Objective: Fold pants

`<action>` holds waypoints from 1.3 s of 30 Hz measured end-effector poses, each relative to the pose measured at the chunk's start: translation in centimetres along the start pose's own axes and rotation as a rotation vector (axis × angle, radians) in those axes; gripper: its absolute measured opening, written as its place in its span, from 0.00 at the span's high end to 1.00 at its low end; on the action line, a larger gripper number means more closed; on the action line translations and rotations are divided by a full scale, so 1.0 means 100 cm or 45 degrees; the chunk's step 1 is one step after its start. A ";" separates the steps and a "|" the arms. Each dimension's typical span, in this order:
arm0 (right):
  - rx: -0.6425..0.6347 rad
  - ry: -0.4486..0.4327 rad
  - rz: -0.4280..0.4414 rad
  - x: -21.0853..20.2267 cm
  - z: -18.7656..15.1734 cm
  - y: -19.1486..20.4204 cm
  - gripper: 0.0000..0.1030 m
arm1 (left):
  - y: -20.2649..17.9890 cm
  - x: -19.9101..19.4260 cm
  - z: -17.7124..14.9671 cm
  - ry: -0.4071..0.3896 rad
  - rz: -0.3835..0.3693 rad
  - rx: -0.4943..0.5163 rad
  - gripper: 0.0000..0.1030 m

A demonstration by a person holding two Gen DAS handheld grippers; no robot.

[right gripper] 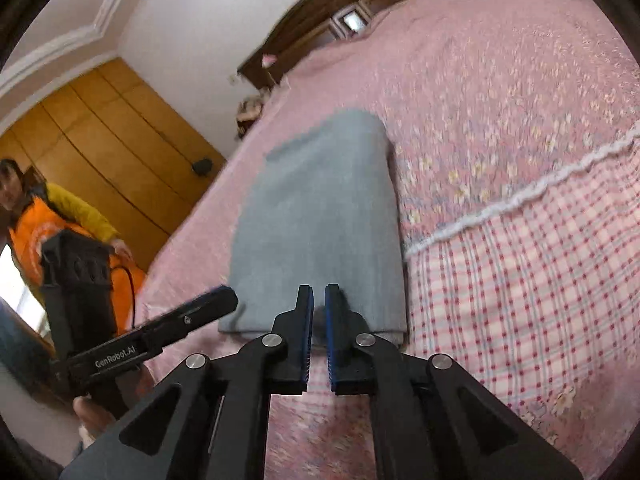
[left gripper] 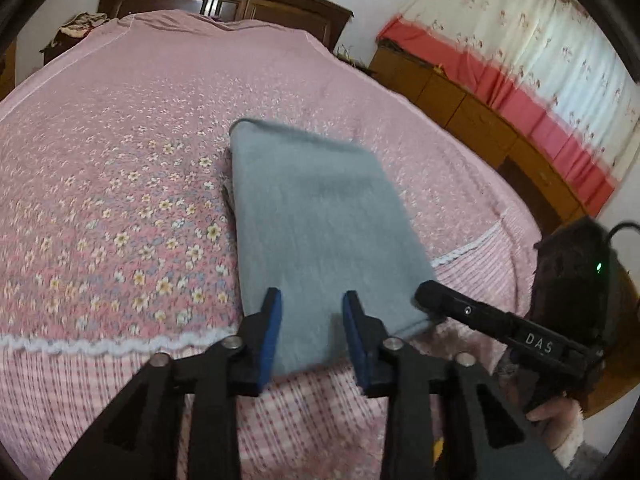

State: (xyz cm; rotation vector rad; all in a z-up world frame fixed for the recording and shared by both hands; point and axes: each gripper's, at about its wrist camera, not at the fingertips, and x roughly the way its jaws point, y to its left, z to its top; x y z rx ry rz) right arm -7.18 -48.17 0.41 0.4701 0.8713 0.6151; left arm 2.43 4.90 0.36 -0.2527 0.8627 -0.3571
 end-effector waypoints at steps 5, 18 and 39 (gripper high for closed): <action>-0.043 -0.008 -0.082 0.003 0.014 0.021 0.87 | -0.006 0.006 -0.003 -0.013 0.054 0.021 0.65; -0.480 -0.296 -0.277 -0.069 0.036 0.106 0.09 | -0.070 -0.079 0.022 -0.349 0.208 0.234 0.08; -0.467 -0.352 -0.487 -0.080 -0.073 0.061 0.06 | -0.013 -0.078 -0.083 -0.456 0.317 0.137 0.00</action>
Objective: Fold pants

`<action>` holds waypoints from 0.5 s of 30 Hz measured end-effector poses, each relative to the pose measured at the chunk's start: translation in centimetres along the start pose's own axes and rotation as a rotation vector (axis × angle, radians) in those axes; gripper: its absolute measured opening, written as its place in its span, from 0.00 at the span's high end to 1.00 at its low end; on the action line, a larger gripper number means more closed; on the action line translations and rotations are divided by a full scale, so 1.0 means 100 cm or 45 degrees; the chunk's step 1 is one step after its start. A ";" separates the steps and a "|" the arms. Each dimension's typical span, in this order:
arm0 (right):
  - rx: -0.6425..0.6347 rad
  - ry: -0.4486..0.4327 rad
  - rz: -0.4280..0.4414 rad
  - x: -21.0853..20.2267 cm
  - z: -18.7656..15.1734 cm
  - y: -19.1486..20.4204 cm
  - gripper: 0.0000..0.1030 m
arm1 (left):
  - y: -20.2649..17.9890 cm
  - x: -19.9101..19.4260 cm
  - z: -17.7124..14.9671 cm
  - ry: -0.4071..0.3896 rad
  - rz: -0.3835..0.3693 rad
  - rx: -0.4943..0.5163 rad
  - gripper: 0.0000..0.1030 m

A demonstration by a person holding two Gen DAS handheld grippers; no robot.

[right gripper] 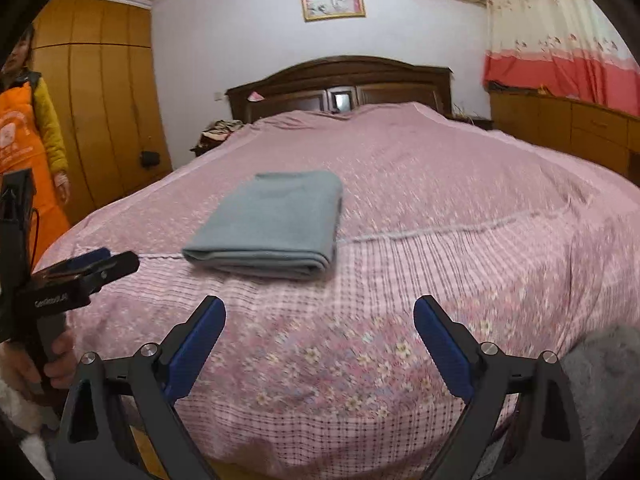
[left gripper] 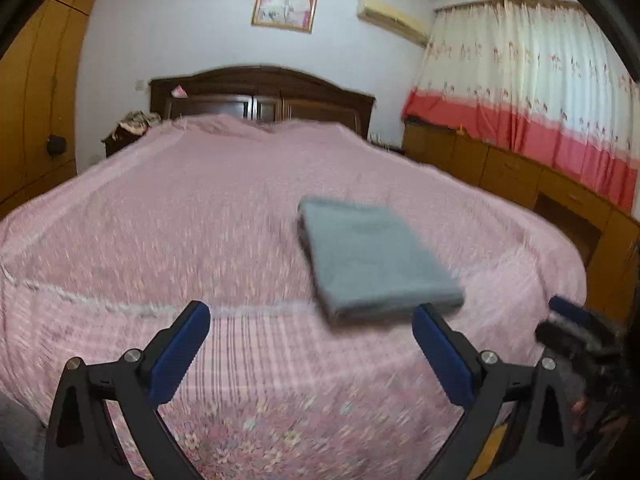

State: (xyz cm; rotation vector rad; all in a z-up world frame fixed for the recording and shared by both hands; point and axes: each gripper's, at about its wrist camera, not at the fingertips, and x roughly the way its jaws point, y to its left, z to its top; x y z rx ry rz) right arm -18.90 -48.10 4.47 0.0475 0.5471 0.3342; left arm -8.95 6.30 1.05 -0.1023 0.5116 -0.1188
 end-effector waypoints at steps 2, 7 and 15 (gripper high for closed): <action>0.023 0.003 0.008 0.002 -0.002 -0.003 0.06 | 0.003 0.011 -0.005 0.053 -0.001 -0.004 0.00; -0.002 -0.004 0.015 0.001 -0.005 -0.002 0.06 | 0.002 0.010 -0.004 0.020 -0.044 -0.015 0.00; -0.024 -0.001 0.018 0.001 -0.006 0.001 0.06 | -0.007 0.008 -0.007 0.033 -0.070 0.001 0.00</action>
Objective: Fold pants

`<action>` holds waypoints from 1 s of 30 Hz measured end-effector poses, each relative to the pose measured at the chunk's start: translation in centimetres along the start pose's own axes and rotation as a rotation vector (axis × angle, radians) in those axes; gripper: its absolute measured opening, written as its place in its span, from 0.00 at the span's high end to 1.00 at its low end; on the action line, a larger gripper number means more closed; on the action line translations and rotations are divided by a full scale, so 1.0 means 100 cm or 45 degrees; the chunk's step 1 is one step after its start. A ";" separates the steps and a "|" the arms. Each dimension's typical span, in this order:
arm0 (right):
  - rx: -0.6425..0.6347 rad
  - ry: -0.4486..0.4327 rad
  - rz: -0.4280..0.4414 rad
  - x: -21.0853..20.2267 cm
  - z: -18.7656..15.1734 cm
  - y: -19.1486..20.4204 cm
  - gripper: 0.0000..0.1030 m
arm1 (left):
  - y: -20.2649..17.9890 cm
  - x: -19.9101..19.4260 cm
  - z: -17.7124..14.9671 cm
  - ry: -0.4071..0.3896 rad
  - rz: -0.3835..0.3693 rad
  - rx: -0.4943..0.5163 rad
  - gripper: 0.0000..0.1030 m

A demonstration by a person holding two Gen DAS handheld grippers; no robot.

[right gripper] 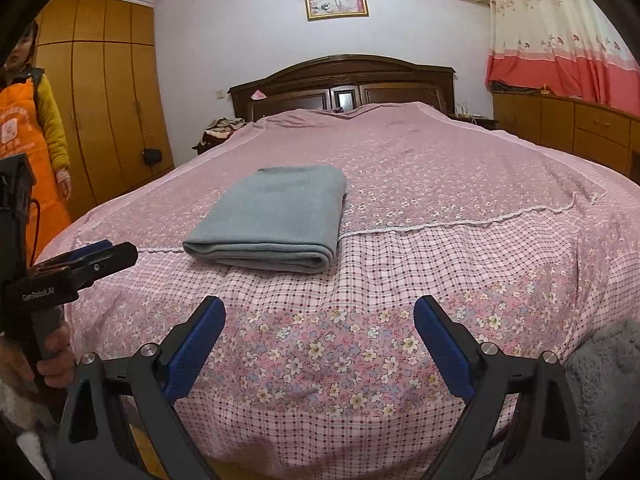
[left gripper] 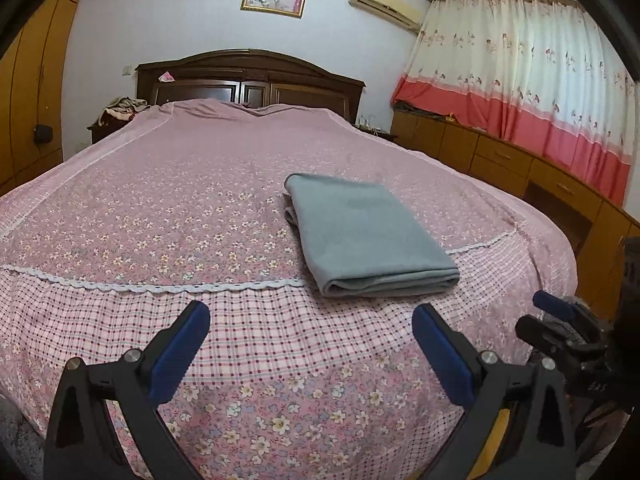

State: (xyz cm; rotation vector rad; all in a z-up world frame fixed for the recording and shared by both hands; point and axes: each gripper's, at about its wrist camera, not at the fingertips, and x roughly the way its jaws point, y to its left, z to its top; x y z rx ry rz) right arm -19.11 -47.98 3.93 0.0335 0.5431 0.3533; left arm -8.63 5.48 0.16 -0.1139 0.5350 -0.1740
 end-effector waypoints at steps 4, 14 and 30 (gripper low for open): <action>0.004 0.009 0.003 0.001 -0.002 0.001 0.06 | -0.002 0.000 -0.001 0.002 -0.001 0.000 0.00; 0.016 0.020 0.014 0.003 -0.003 0.000 0.06 | 0.001 -0.004 -0.005 0.000 0.002 -0.005 0.00; 0.002 0.031 0.024 0.007 -0.006 0.006 0.06 | 0.001 -0.014 -0.001 -0.034 -0.006 0.011 0.00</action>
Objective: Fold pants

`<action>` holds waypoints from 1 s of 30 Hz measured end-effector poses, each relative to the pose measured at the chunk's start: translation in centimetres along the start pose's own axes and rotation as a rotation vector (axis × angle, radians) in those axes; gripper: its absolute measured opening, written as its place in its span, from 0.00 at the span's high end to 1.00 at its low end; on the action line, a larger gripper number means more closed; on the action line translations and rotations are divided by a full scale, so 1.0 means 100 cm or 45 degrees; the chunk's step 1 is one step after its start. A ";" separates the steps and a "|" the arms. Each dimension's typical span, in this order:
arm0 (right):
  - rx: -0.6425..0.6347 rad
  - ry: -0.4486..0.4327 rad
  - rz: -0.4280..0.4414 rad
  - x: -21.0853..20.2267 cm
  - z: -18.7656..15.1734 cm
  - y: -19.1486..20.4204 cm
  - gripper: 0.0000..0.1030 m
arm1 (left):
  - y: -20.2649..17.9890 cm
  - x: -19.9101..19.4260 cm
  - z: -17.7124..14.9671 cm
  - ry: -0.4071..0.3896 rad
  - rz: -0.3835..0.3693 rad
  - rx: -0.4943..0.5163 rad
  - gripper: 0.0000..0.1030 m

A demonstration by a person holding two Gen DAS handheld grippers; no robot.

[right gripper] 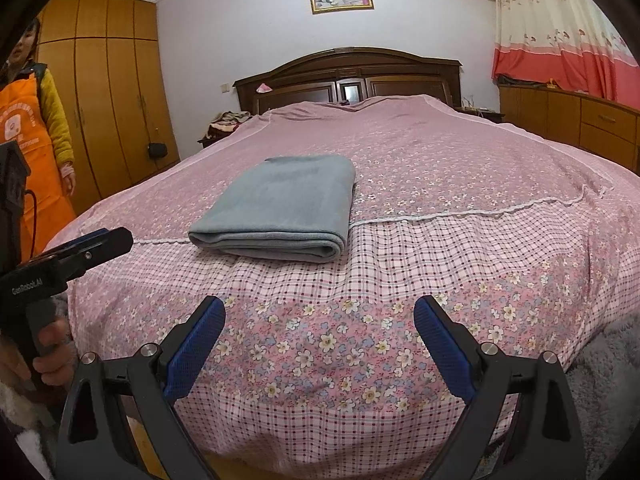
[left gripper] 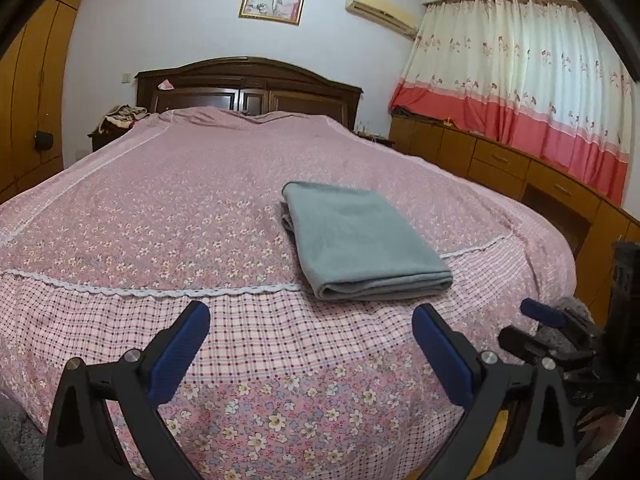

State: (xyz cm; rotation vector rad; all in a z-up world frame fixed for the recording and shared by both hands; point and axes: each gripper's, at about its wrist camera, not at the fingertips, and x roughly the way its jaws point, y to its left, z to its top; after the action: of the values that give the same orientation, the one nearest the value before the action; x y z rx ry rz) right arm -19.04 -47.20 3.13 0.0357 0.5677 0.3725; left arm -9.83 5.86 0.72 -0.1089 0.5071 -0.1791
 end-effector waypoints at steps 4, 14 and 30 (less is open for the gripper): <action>0.000 0.000 0.004 0.000 0.000 0.000 0.06 | 0.000 0.000 -0.001 0.005 0.005 -0.003 0.00; 0.023 -0.004 0.006 0.000 -0.002 0.001 0.06 | 0.005 0.000 0.000 0.017 -0.011 -0.018 0.00; 0.014 0.007 -0.017 0.004 -0.003 -0.001 0.03 | 0.000 0.005 -0.004 0.029 -0.007 0.004 0.00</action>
State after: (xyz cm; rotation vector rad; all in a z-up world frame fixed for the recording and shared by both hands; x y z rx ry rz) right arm -18.89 -47.15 2.71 0.0413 0.5753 0.3564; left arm -9.54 5.73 0.16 -0.1057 0.5291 -0.1869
